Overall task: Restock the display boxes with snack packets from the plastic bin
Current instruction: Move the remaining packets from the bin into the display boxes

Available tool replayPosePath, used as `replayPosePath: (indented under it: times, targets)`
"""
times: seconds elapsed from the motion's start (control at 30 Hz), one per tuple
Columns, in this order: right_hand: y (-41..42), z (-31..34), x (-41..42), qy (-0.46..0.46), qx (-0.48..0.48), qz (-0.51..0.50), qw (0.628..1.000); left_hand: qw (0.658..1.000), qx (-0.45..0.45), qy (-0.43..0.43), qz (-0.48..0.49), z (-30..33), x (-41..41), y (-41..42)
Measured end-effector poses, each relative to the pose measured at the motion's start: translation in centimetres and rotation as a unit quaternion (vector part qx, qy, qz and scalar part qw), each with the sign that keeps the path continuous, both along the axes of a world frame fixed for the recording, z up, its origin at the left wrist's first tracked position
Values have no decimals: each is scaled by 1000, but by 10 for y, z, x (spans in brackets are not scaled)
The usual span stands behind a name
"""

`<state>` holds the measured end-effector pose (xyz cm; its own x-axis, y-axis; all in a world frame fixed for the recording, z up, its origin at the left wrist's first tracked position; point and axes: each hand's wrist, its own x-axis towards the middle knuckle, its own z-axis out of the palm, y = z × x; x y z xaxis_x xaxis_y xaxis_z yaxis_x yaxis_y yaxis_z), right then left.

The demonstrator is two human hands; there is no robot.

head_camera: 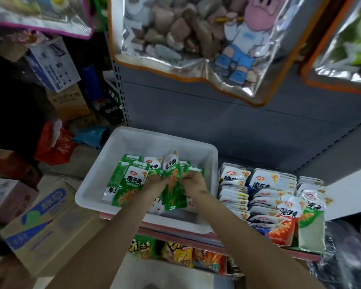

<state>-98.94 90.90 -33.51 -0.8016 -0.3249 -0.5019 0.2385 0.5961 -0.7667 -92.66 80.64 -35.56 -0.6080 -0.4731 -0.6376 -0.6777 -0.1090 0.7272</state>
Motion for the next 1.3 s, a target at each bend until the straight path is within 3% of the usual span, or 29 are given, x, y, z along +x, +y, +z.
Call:
replayPosePath:
  times: [0.17,0.3,0.47,0.57,0.63,0.8,0.93,1.1,1.3]
  targets:
    - [35,36,-12,82,-88,41,992,979,21,190,71,49,4,23]
    - [76,65,-29,107,-189,-5,976,972,-34,232,-33,78,-8,58]
    - [147,90,-51,154,-245,-76,954,948,-98,270,-137,99,-38,123]
    - [196,96,-61,170,-259,-96,946,923,-188,274,-193,102,-60,164]
    - [229,99,-66,191,-258,-105,941,885,-287,252,-267,100,-71,191]
    - [298,95,-83,256,-233,-187,919,717,-499,178,-453,91,-85,245]
    - [332,74,-95,290,-145,-178,929,655,-551,144,-496,75,-93,271]
    - [350,43,-104,260,-110,-135,950,657,-584,111,-464,63,-100,283]
    - [353,28,-104,300,-14,24,954,671,-590,95,-440,66,-102,286]
